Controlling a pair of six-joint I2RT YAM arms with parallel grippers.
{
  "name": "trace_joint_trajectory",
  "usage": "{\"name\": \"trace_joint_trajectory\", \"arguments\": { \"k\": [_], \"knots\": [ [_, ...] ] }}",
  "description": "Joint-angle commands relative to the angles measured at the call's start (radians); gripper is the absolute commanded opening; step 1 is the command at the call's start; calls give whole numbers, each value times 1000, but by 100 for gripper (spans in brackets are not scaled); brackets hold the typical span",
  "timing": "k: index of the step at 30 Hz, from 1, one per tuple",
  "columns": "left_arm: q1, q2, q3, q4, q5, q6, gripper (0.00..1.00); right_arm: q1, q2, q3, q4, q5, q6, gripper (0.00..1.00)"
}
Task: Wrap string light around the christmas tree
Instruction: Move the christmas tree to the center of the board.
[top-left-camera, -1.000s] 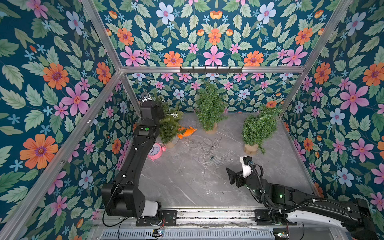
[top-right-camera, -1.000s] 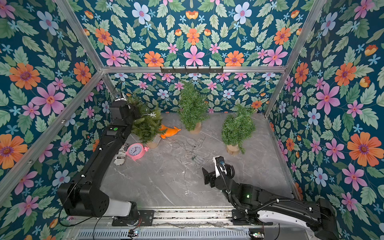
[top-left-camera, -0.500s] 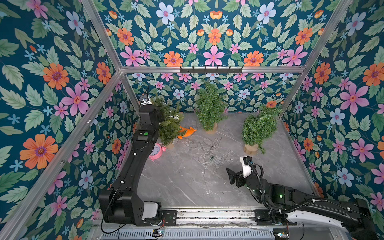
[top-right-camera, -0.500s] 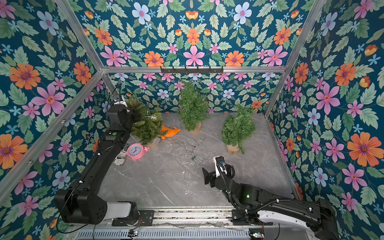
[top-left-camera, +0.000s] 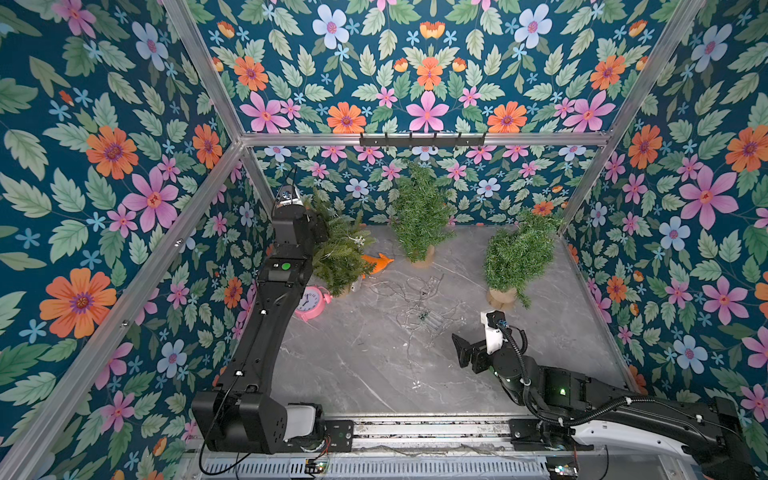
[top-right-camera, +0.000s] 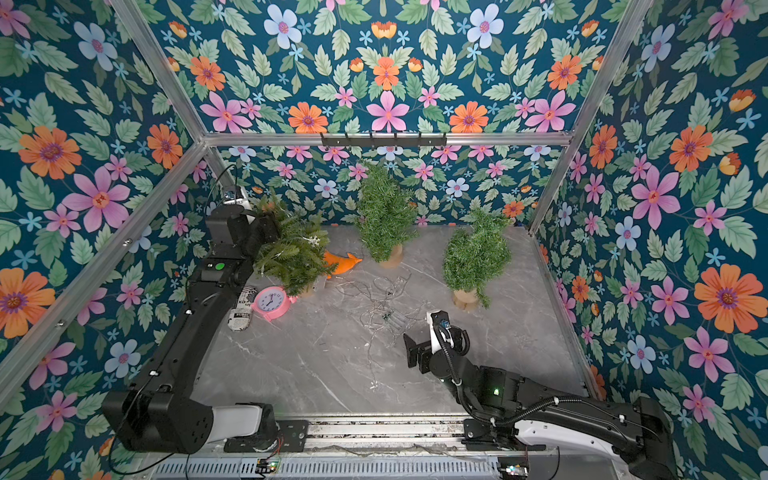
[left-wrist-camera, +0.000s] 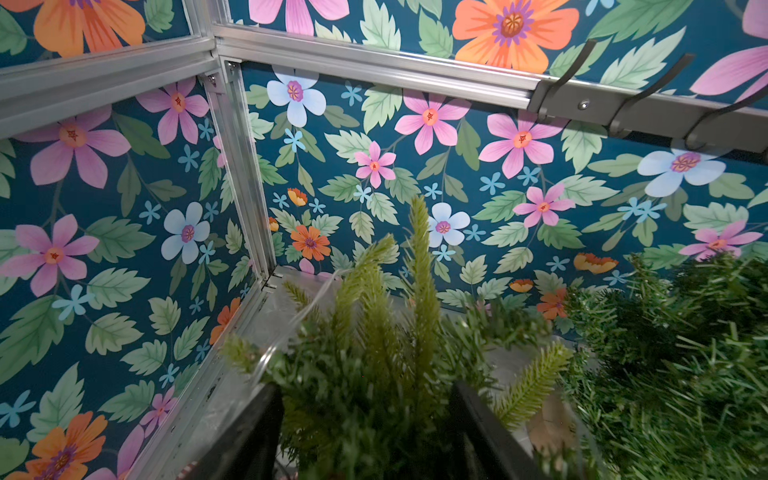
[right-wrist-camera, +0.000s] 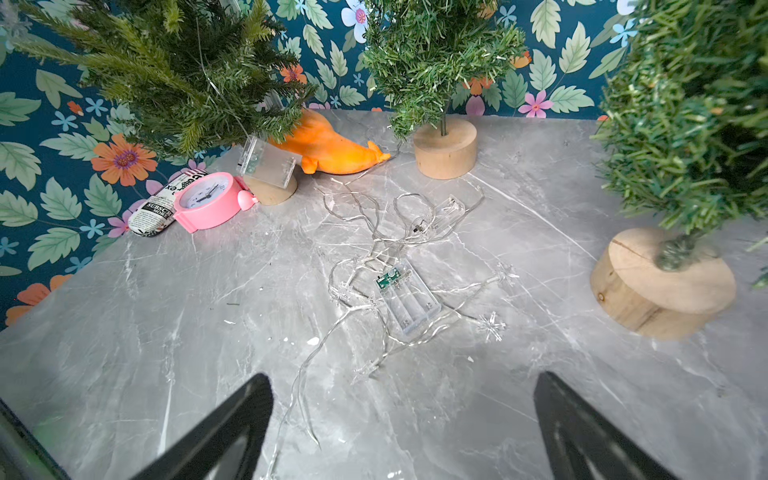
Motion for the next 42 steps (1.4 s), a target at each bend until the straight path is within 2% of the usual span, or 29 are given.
{"name": "trace_joint_trajectory", "arguments": {
  "k": [1, 14, 18, 22, 24, 27, 31, 36, 38, 42],
  "knots": [
    [2, -12, 19, 18, 0, -3, 69, 1, -3, 7, -13, 13, 11, 98],
    [1, -8, 56, 1, 36, -3, 72, -2, 12, 13, -12, 15, 5, 99],
    [1, -8, 57, -9, 12, 4, 72, -4, 17, 16, -10, 12, 1, 99],
    [1, -1, 61, -21, -10, 20, 66, -7, 20, 16, -5, 10, 1, 99],
    [1, 15, 85, -52, -46, 23, 66, -7, 22, 18, -1, 7, 0, 99],
    [3, 36, 112, -76, -75, 38, 72, -9, 25, 17, 0, 4, -1, 99],
    [7, 59, 146, -96, -104, 55, 71, -8, 25, 23, -5, 1, 1, 99],
    [35, 72, 148, -95, -110, 48, 59, -9, 25, 21, -2, 1, 4, 99],
    [44, 76, 146, -97, -99, 39, 59, -9, 25, 21, -1, 2, 5, 99],
    [77, 75, 112, -57, -19, 3, 49, -9, 26, 24, -3, 0, 7, 99]
  ]
}}
